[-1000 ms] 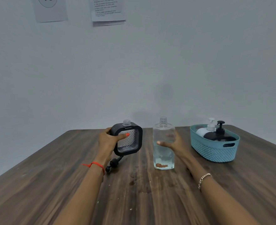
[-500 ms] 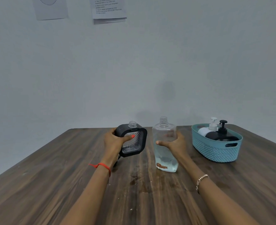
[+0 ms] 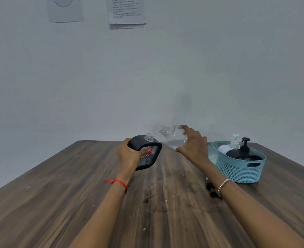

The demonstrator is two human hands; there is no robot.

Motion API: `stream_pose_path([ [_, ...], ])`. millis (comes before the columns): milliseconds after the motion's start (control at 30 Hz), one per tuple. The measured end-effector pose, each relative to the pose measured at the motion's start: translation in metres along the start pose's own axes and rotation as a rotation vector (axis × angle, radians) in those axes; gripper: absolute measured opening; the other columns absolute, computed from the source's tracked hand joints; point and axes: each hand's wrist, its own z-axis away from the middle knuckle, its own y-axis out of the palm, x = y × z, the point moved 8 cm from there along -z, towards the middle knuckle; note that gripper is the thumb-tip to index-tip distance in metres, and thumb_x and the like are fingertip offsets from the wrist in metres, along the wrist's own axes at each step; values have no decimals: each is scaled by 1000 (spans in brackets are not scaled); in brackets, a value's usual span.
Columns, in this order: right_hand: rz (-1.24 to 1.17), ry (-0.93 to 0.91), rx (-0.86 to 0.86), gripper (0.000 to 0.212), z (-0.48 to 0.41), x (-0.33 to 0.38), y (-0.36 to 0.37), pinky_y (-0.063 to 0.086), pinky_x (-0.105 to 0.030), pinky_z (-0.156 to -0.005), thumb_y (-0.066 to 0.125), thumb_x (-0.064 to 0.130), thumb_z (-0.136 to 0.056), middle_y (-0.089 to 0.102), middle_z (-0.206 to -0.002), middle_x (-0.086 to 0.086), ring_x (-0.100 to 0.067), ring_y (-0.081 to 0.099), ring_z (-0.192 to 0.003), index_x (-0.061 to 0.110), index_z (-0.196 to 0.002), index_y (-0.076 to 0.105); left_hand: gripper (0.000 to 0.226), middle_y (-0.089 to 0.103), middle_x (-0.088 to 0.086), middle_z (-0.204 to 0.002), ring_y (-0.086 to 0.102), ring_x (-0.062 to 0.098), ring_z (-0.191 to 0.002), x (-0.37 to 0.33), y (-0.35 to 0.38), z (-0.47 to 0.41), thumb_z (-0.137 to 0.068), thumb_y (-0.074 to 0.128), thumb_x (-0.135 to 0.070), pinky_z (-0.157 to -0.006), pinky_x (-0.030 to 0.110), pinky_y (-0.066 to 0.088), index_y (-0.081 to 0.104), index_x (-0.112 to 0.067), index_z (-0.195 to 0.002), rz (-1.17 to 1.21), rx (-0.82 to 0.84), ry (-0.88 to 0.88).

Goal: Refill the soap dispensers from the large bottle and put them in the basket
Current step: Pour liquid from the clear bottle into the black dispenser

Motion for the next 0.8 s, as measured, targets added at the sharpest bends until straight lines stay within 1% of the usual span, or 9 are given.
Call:
stream_pose_path([
  [167,79,-46,29,70,1,5,-1,32,-36,-84,70,17,-67,62,-110,-1,-24,53,-104,25,-131,44,54,67,2,-90,64,20,-82,-4,-4,3,-52,90,-10,-75,33,54,58,-18,-94,-44,-26,28],
  [333,128,-66,45,70,-1,10,1,30,-35,-81,68,14,-66,62,-108,-1,-25,53,-101,25,-130,44,55,65,-2,-88,63,14,-79,-7,-6,8,-52,90,-10,-66,21,48,57,-19,-95,-54,-21,57],
  [533,191,-88,59,70,-4,15,5,28,-34,-78,67,13,-67,62,-108,-1,-24,53,-99,25,-132,42,56,67,1,-93,63,17,-83,-8,-6,9,-52,90,-11,-69,22,49,60,-14,-100,-61,-23,64],
  [633,202,-91,63,70,-5,16,6,27,-34,-77,66,13,-68,61,-108,-1,-24,52,-98,25,-132,41,57,68,3,-94,64,18,-85,-8,-6,9,-52,90,-11,-73,29,53,61,-13,-100,-60,-26,64],
  [800,244,-102,73,68,-4,16,8,30,-35,-79,66,12,-69,60,-109,-1,-25,52,-98,25,-131,41,55,69,6,-97,65,19,-86,-7,-5,13,-52,90,-10,-77,33,54,61,-14,-99,-57,-26,56],
])
